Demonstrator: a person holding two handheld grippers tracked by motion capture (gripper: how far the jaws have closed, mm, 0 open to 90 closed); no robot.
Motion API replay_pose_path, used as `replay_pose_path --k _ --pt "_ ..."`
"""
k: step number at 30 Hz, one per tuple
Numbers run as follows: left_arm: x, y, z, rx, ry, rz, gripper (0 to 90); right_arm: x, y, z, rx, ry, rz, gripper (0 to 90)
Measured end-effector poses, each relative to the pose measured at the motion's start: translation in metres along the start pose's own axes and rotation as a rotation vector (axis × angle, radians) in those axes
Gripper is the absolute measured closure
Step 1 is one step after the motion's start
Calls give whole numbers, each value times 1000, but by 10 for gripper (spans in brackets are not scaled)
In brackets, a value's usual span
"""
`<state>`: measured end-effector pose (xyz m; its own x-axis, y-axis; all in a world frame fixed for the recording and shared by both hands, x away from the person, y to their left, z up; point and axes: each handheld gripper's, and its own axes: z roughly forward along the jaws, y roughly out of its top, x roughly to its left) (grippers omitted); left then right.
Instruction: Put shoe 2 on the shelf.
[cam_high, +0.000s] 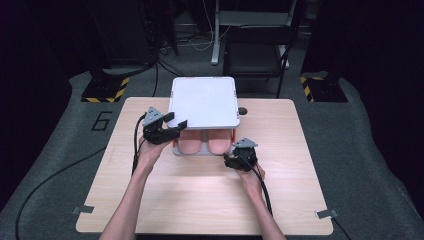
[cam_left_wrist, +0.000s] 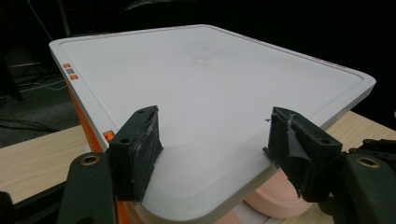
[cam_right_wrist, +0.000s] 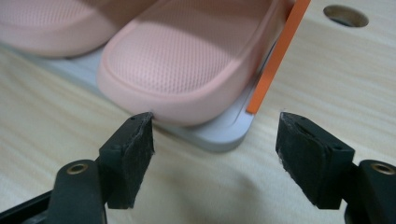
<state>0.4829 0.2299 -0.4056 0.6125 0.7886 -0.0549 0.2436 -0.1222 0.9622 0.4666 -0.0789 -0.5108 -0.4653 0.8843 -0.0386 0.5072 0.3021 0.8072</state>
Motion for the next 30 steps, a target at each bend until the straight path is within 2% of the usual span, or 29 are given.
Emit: replay_pose_path --k 2,4,5,8,10,11,12,14,16,18,19,21,24,26,30 --pt "0 0 0 2 -2 0 339 0 3 4 -16 -6 11 275" --pt "0 0 0 1 0 0 340 -1 5 5 7 -4 -6 259" --pt "0 0 0 2 -1 0 340 0 6 6 2 -6 10 259" --pt "0 0 0 1 -3 -1 340 -2 6 7 -2 -7 12 261" --pt "0 0 0 2 -3 -2 340 -2 6 5 2 -5 10 266" --pt "0 0 0 2 -3 -2 339 0 6 3 -3 -4 26 265" --pt "0 0 0 0 -6 -3 339 0 5 0 -21 11 19 264" --pt "1 0 0 -1 -10 -5 336 0 4 -8 -47 29 16 254" --pt "1 0 -1 -10 -14 -17 311 -1 3 -19 -76 74 18 232" --pt "-2 0 -5 -27 -2 -17 218 0 2 -32 -112 94 30 221" --pt "-3 -1 -9 -37 -6 -5 213 -1 1 -40 -132 106 32 217" --pt "-6 -2 -18 -52 -7 18 192 -3 -1 -54 -171 127 30 202" --pt "-8 -7 -36 -76 -9 22 169 -10 -5 -73 -213 152 23 185" --pt "-10 -12 -48 -97 -14 10 164 -14 -8 -83 -228 143 6 183" --pt "-12 -30 -72 -104 -14 29 157 -25 -14 -101 -259 148 23 165"
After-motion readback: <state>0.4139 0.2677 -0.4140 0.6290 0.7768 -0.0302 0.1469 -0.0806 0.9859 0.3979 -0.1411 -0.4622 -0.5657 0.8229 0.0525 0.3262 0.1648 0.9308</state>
